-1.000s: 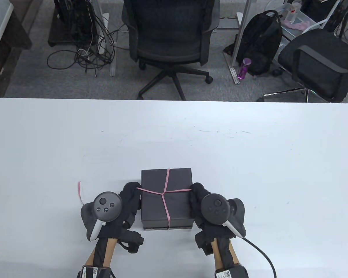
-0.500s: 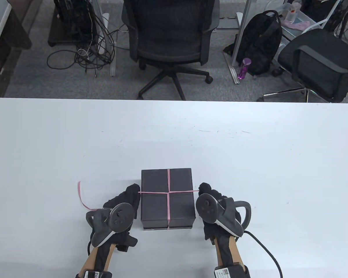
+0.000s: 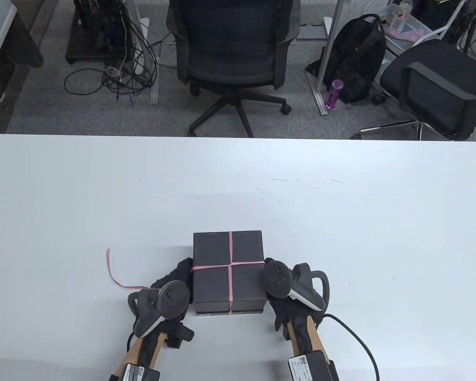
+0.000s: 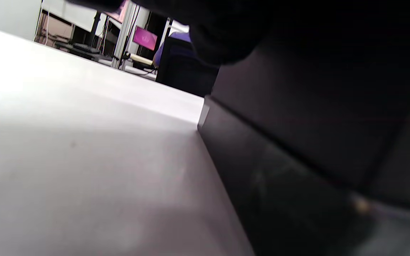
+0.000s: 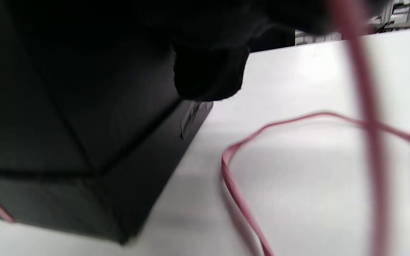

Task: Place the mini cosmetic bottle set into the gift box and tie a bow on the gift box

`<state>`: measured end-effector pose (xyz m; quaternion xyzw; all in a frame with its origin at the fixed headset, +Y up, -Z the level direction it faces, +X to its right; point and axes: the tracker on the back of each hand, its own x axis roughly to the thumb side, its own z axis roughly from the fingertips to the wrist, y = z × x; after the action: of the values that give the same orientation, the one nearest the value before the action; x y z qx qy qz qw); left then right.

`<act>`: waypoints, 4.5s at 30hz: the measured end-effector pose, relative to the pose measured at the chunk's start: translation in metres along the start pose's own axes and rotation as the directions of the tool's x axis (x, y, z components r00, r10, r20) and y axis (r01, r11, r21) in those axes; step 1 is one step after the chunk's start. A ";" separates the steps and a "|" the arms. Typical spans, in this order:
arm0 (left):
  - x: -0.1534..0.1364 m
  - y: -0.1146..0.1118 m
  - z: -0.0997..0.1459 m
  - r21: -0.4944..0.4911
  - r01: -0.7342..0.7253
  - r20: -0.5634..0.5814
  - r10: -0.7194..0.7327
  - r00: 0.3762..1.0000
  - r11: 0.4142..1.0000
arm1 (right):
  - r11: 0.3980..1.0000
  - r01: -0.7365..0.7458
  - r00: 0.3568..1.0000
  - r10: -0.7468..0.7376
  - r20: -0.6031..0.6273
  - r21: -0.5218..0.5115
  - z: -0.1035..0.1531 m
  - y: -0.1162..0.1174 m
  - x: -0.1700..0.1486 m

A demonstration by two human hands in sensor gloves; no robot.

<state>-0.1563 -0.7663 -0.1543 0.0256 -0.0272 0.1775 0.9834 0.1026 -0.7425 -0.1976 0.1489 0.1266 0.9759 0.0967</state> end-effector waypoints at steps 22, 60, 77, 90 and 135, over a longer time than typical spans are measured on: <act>-0.011 -0.029 -0.007 -0.194 -0.105 -0.123 0.082 0.989 0.975 | 0.978 0.194 0.981 -0.192 -0.033 0.071 -0.012 0.029 -0.018; -0.030 -0.022 -0.008 -0.206 -0.740 -0.402 0.634 0.660 0.640 | 0.536 0.843 0.537 -0.834 -0.128 0.045 -0.007 0.043 -0.040; -0.053 -0.018 -0.013 -0.176 -0.920 -0.284 0.877 0.387 0.349 | 0.221 0.974 0.221 -0.975 -0.011 0.046 -0.006 0.043 -0.041; -0.031 -0.009 -0.014 -0.259 -0.841 -0.086 0.855 0.511 0.476 | 0.098 0.986 0.085 -0.991 0.102 0.135 -0.006 0.035 -0.032; -0.002 0.051 0.000 0.272 0.160 0.144 -0.204 0.968 0.949 | 0.854 -0.043 0.971 0.158 0.180 -0.519 0.021 -0.017 0.015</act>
<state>-0.1763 -0.7192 -0.1527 0.1712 -0.0855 0.0849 0.9778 0.0976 -0.7181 -0.1794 0.2292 -0.1559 0.9562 0.0945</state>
